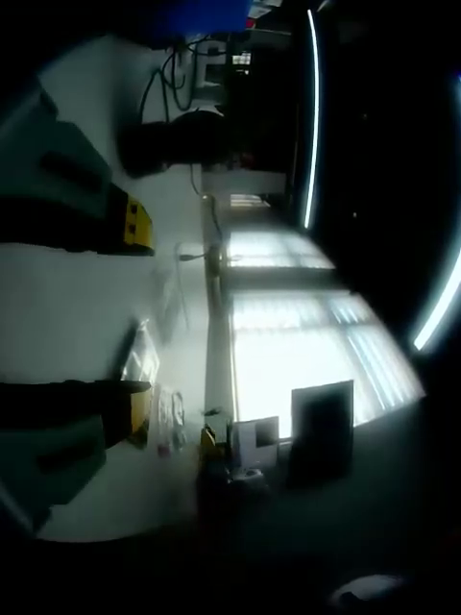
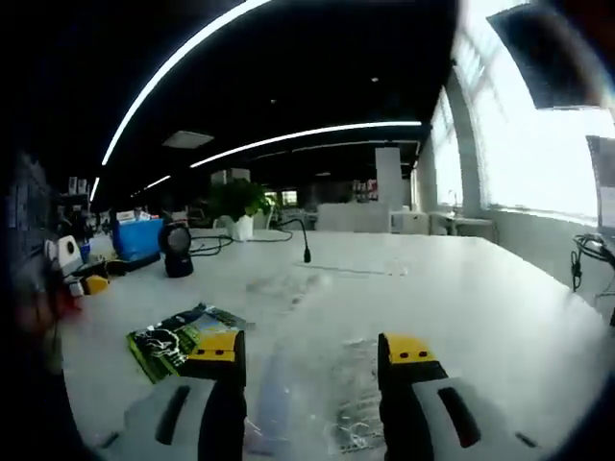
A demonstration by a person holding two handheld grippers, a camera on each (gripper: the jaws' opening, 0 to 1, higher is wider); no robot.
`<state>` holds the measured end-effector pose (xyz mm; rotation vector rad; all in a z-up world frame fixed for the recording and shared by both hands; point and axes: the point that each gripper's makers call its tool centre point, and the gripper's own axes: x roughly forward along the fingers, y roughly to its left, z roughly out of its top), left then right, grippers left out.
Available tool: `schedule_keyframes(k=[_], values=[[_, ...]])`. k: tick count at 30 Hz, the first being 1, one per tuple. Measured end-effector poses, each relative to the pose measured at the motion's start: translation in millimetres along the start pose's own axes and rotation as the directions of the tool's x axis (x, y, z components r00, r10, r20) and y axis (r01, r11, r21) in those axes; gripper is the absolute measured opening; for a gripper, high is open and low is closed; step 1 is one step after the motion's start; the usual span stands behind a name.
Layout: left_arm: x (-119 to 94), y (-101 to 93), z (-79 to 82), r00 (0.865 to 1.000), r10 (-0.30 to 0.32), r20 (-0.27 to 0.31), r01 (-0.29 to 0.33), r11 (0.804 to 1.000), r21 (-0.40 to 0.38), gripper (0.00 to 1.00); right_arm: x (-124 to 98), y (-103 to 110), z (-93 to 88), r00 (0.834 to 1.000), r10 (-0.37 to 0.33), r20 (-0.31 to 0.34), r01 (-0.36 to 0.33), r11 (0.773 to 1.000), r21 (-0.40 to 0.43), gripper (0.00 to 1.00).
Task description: Clip sheet goods on table flip sheet goods clip sheet goods scan sheet goods put sheet goods back to table
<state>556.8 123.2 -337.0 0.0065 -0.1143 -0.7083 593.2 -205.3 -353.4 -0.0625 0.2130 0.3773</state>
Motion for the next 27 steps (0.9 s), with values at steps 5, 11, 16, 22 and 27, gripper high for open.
schedule_keyframes(k=[5,11,16,22,27], values=[[0,0.3,-0.1,1.0,0.001,0.0,-0.001,1.0,0.0,0.45,11,13,-26.1,0.982,0.109,-0.152,-0.123,0.989,-0.087,0.49],[0,0.4,-0.3,1.0,0.001,-0.001,-0.001,1.0,-0.001,0.45,16,7,-37.2,0.973,0.105,-0.205,-0.133,0.983,-0.125,0.47],[0,0.0,-0.4,1.0,-0.001,-0.001,0.001,1.0,0.001,0.45,16,5,-45.4,0.965,0.12,-0.233,-0.148,0.984,-0.105,0.49],[0,-0.4,-0.5,1.0,-0.002,-0.002,0.002,1.0,0.002,0.45,16,8,-56.8,0.959,0.112,-0.262,-0.139,0.986,-0.09,0.48],[0,-1.0,-0.5,1.0,-0.004,-0.003,0.004,1.0,0.006,0.45,15,6,-63.2,0.966,0.054,-0.253,-0.066,0.997,-0.042,0.48]])
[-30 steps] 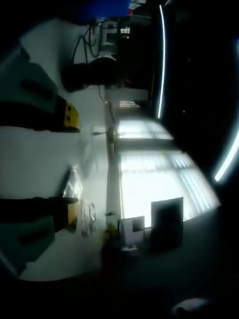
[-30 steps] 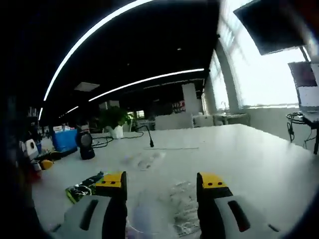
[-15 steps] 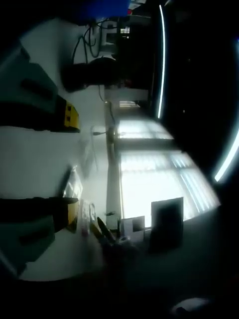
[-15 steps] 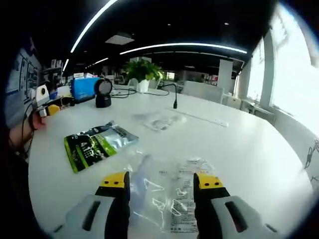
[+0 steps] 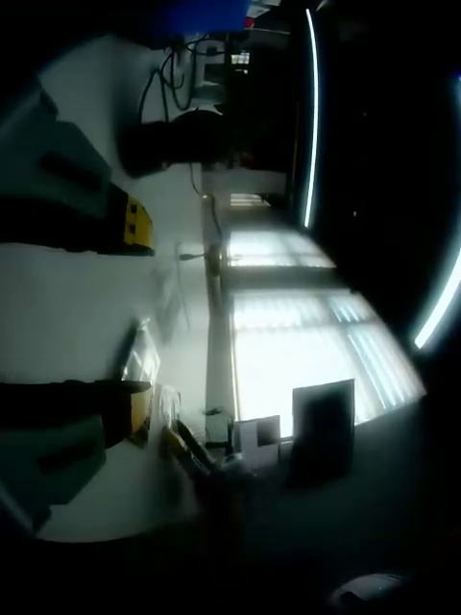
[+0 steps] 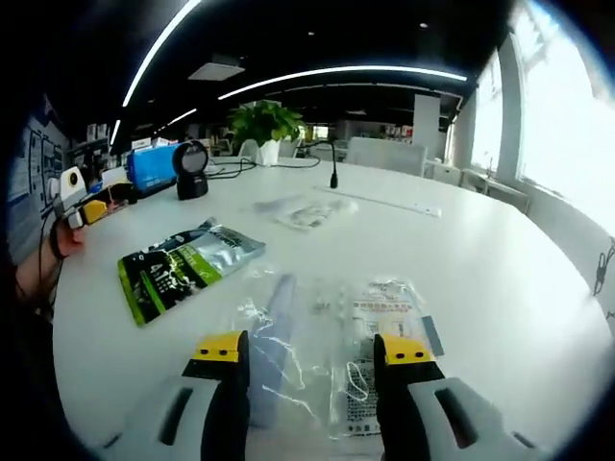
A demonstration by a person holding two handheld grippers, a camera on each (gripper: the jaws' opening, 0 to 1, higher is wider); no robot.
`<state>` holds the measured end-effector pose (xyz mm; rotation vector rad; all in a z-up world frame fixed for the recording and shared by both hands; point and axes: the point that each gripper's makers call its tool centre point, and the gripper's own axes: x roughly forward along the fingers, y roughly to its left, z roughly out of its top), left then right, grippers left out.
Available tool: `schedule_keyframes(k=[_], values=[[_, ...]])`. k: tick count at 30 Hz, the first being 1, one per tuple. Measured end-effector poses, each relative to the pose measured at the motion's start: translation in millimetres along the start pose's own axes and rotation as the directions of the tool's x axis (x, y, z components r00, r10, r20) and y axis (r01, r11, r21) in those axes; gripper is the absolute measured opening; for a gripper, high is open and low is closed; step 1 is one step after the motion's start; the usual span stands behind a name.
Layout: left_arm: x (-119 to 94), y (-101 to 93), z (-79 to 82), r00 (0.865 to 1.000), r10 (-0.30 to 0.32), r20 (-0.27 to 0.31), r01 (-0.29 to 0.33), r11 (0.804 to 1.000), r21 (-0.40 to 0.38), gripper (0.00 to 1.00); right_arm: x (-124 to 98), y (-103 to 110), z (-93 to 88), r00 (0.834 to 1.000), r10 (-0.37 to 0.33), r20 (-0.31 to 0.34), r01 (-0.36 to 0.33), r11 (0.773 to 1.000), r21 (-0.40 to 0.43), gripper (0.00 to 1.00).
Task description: Clip sheet goods on table flip sheet goods clip sheet goods scan sheet goods put sheet goods back to table
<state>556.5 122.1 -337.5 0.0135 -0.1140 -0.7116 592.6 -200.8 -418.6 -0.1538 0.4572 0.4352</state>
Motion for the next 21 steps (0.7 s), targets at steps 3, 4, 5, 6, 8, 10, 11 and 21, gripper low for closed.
schedule_keyframes(k=[3,4,5,6,8,10,11,21], values=[[0.0,0.4,0.3,1.0,0.001,0.002,-0.001,1.0,-0.002,0.45,-0.8,0.8,-1.0,0.998,-0.054,0.02,0.054,0.998,0.02,0.49],[-0.1,0.4,0.4,1.0,0.001,0.002,-0.001,1.0,-0.003,0.45,-0.8,1.1,-0.9,0.997,-0.071,0.024,0.071,0.997,0.031,0.49],[-0.1,0.2,0.4,1.0,0.0,0.002,0.0,1.0,-0.002,0.45,-0.4,1.7,-0.7,0.996,-0.083,0.029,0.082,0.996,0.034,0.5],[0.0,0.0,0.3,1.0,-0.001,0.002,0.001,1.0,-0.001,0.45,-0.3,1.6,-0.6,0.995,-0.097,0.035,0.095,0.994,0.045,0.5],[0.0,-0.4,0.2,1.0,-0.003,0.001,0.003,1.0,0.0,0.45,-0.5,1.4,-0.7,0.992,-0.122,0.044,0.12,0.991,0.059,0.5],[-0.3,-0.4,0.8,1.0,-0.003,0.004,0.003,1.0,-0.001,0.45,-0.8,1.5,-0.8,0.986,-0.159,0.053,0.154,0.985,0.078,0.5],[-0.5,-0.2,1.1,1.0,-0.002,0.005,0.002,1.0,-0.002,0.45,-0.8,2.2,-0.8,0.983,-0.173,0.056,0.168,0.982,0.083,0.5],[-1.0,-0.5,2.7,1.0,-0.003,0.013,0.003,1.0,-0.004,0.45,-1.9,0.0,-1.2,0.932,-0.352,0.081,0.336,0.927,0.168,0.49]])
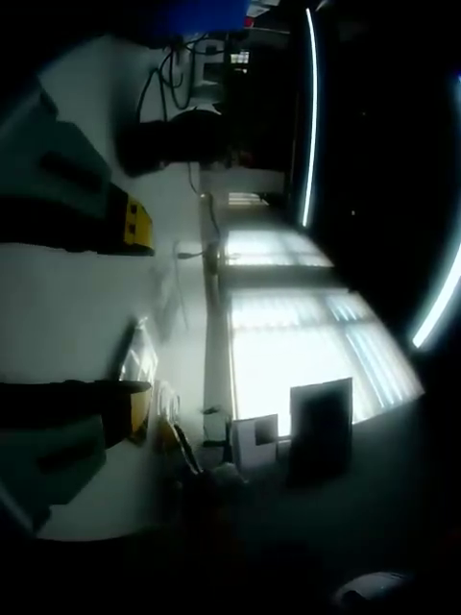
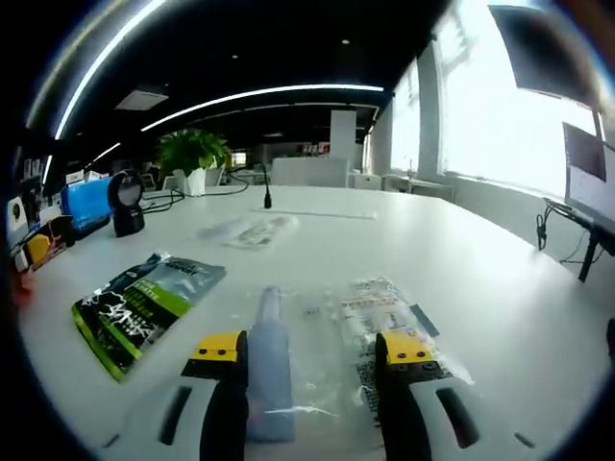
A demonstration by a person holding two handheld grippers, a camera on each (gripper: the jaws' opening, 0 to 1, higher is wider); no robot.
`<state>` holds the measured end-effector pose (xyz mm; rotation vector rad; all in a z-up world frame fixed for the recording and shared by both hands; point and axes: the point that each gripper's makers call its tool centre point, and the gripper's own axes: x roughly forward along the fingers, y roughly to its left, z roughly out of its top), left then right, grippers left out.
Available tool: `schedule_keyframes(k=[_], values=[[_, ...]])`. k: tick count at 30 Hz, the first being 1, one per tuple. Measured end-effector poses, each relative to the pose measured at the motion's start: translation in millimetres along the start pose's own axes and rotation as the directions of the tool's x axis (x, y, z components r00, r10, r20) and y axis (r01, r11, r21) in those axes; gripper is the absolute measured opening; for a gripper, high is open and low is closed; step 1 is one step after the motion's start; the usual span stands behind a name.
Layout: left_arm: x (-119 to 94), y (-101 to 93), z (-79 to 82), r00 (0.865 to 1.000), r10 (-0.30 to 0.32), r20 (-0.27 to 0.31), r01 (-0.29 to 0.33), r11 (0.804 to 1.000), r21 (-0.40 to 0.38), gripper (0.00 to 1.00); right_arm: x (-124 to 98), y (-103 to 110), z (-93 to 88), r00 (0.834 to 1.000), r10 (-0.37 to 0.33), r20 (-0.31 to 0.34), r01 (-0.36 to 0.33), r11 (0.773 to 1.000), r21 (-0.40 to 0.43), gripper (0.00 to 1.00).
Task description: Clip sheet goods on table flip sheet goods clip sheet goods scan sheet goods put sheet goods back to table
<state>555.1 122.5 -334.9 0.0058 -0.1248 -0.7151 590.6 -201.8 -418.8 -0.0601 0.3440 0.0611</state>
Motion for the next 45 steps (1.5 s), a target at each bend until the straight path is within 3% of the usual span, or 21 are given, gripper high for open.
schedule_keyframes(k=[6,8,10,12,16,18,22,27,29,34,45], values=[[0,-1.5,0.4,1.0,-0.007,0.002,0.007,1.0,0.0,0.45,-1,-2,1.5,1.0,-0.008,0.005,0.008,1.0,0.005,0.48],[0,-1.1,0.5,1.0,-0.005,0.002,0.005,1.0,-0.002,0.45,-2,-4,4.5,1.0,-0.013,0.02,0.013,1.0,-0.005,0.41],[0,-0.8,0.0,1.0,-0.004,0.0,0.004,1.0,-0.001,0.45,-7,-8,24.0,0.993,-0.023,0.115,0.024,1.0,-0.013,0.32],[1,-0.6,-1.5,1.0,-0.003,-0.006,0.003,1.0,-0.001,0.45,-10,-6,38.3,0.988,0.021,0.153,-0.022,1.0,0.006,0.39],[1,-0.5,-3.4,1.0,-0.001,-0.015,0.001,1.0,0.003,0.45,-15,-19,65.6,0.981,0.043,0.19,-0.044,0.999,-0.002,0.4],[1,-0.1,-3.6,1.0,0.0,-0.016,0.0,1.0,0.001,0.45,-14,-27,80.6,0.976,0.089,0.197,-0.084,0.996,-0.036,0.39],[1,0.3,-3.6,1.0,0.002,-0.016,-0.002,1.0,0.001,0.45,-8,-42,89.7,0.976,0.154,0.154,-0.145,0.987,-0.07,0.34],[1,0.4,-3.6,1.0,0.002,-0.015,-0.002,1.0,-0.001,0.45,10,-58,82.6,0.962,0.27,0.051,-0.266,0.961,-0.075,0.22],[1,0.2,-3.7,1.0,0.001,-0.016,-0.001,1.0,-0.001,0.45,17,-66,78.2,0.962,0.274,0.009,-0.273,0.96,-0.063,0.16],[1,0.8,-3.4,1.0,0.002,-0.014,-0.002,1.0,-0.005,0.45,39,-77,71.2,0.953,0.298,-0.045,-0.3,0.953,-0.033,0.16],[2,2.4,-5.0,1.0,0.001,-0.017,-0.001,1.0,-0.008,0.45,57,-85,63.1,0.934,0.344,-0.1,-0.348,0.937,-0.021,0.15]])
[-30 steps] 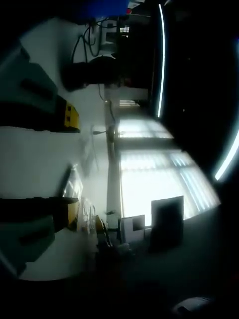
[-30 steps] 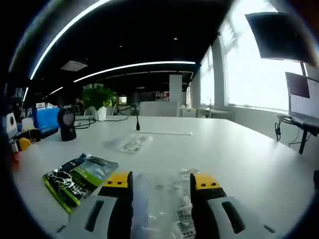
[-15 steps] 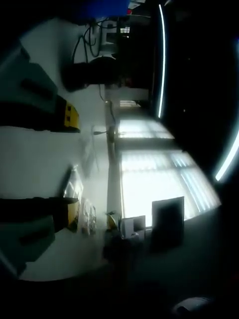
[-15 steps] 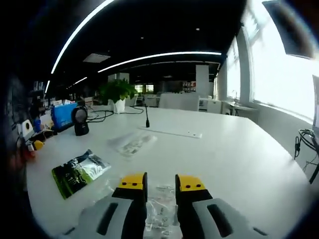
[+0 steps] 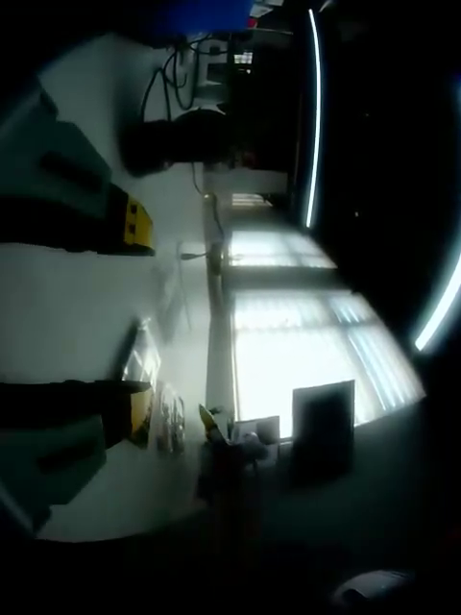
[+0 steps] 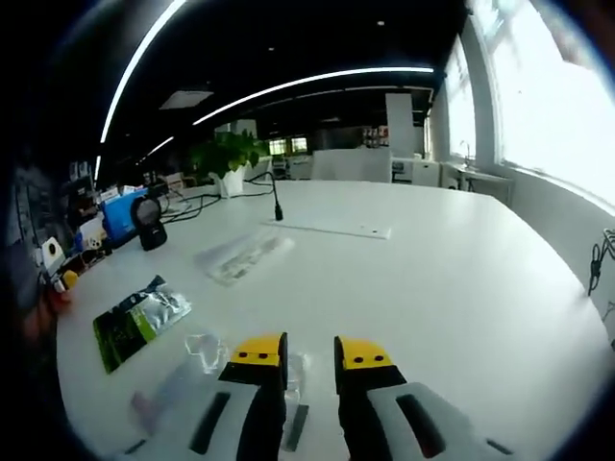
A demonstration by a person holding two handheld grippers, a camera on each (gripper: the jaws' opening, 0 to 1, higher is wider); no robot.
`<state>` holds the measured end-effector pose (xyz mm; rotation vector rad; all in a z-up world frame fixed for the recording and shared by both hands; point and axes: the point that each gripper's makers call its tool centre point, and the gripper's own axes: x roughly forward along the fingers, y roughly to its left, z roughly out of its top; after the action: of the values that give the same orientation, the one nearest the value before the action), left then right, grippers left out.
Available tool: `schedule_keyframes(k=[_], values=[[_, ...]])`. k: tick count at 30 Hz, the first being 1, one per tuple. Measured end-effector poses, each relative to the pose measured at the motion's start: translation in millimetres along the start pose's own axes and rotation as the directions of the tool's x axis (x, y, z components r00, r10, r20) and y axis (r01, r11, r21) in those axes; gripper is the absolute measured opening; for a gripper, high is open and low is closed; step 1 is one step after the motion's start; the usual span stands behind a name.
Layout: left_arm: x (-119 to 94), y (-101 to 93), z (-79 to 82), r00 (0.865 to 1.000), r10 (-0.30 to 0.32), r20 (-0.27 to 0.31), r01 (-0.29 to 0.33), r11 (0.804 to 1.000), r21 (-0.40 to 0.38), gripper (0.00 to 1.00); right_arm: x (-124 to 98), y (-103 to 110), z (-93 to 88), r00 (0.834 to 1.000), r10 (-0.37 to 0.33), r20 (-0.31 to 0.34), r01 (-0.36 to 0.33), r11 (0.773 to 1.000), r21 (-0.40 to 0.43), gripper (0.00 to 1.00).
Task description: Clip sheet goods on table flip sheet goods clip sheet goods scan sheet goods put sheet goods back to table
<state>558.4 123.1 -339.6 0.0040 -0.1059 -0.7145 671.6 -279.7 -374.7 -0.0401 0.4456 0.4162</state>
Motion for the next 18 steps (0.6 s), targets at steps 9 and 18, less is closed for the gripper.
schedule_keyframes(k=[9,18], values=[[1,0.8,-1.1,1.0,0.002,-0.003,-0.002,1.0,0.003,0.45,16,12,-18.1,0.995,0.041,-0.087,-0.048,0.996,-0.079,0.13],[0,0.6,-1.3,1.0,0.0,-0.005,0.0,1.0,0.003,0.45,22,21,-34.7,0.989,0.046,-0.144,-0.062,0.992,-0.109,0.11]])
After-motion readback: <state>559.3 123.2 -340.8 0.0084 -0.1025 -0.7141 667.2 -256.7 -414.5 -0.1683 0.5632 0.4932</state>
